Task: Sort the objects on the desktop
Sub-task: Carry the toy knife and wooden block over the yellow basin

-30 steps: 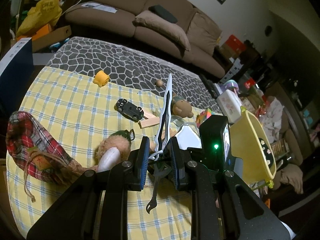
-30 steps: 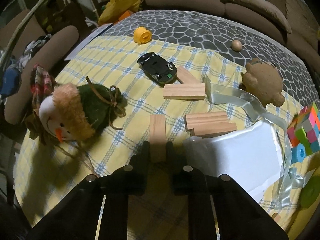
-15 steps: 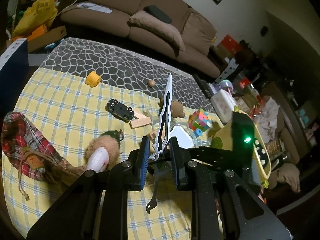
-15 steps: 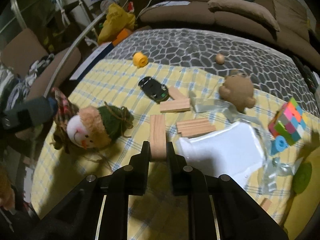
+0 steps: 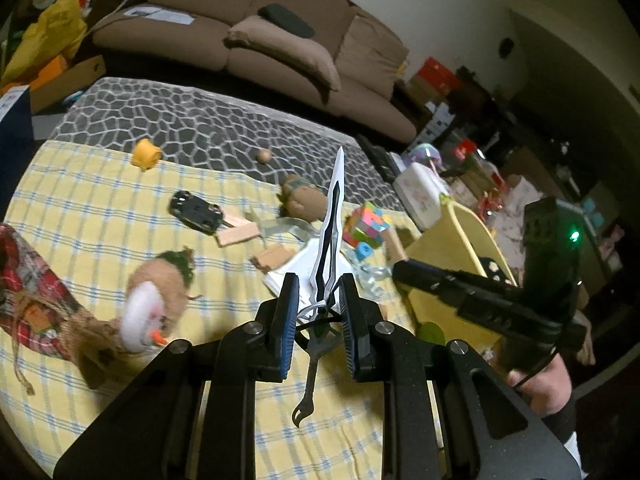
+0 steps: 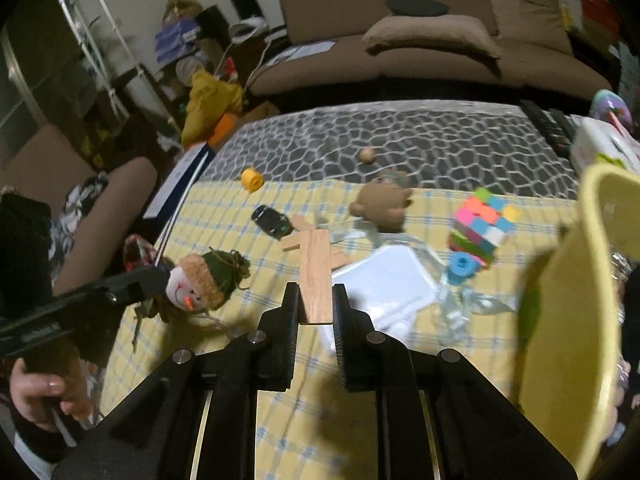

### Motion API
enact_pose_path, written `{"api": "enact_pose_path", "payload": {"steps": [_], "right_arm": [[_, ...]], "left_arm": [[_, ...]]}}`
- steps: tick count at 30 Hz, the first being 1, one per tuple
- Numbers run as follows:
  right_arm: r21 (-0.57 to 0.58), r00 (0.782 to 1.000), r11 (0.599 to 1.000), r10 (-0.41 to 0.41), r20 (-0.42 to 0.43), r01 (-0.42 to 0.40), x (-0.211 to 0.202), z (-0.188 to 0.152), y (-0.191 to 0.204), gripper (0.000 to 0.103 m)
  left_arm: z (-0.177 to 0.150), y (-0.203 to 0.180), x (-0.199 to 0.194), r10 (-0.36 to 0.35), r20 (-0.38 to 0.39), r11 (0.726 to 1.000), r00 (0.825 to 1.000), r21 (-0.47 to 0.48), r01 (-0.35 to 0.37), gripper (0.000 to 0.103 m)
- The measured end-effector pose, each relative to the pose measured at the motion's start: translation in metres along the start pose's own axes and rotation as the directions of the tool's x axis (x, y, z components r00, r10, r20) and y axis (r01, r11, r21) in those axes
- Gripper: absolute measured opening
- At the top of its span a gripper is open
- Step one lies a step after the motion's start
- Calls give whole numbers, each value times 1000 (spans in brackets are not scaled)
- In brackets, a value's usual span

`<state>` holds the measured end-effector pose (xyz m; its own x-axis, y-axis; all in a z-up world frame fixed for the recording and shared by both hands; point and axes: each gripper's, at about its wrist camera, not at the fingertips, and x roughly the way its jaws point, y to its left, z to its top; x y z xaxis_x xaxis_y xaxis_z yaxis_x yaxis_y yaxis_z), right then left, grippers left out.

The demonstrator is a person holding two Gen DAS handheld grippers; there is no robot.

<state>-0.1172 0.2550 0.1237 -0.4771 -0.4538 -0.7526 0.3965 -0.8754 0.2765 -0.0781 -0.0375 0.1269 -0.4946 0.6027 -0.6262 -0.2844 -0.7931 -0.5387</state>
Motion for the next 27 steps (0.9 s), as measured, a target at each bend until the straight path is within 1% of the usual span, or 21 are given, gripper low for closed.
{"api": "enact_pose_path", "payload": {"steps": [3, 8, 10, 12, 16, 21, 27], "right_arm": [[26, 999, 999, -44, 17, 43, -20, -3, -17, 15], [52, 994, 993, -107, 37, 105, -45, -3, -42, 15], [64, 989, 989, -135, 53, 131, -57, -2, -53, 15], [86, 983, 982, -173, 67, 167, -70, -2, -67, 15], [142, 971, 967, -226, 84, 213, -88, -4, -98, 15], [221, 952, 936, -297, 75, 275, -106, -12, -141, 16], [264, 942, 913, -333, 36, 313, -108, -19, -170, 18]], "left_arm": [[-2, -14, 4, -32, -7, 999, 999, 8, 33, 19], [-7, -45, 17, -47, -28, 998, 998, 50, 48, 19], [-10, -57, 22, -63, -33, 996, 997, 54, 65, 19], [-11, -70, 31, -99, -49, 994, 994, 44, 102, 19], [-8, -101, 47, -113, -73, 990, 991, 73, 118, 19], [-1, -148, 63, -134, -94, 980, 986, 135, 146, 19], [10, -190, 86, -128, -132, 967, 983, 202, 153, 19]]}}
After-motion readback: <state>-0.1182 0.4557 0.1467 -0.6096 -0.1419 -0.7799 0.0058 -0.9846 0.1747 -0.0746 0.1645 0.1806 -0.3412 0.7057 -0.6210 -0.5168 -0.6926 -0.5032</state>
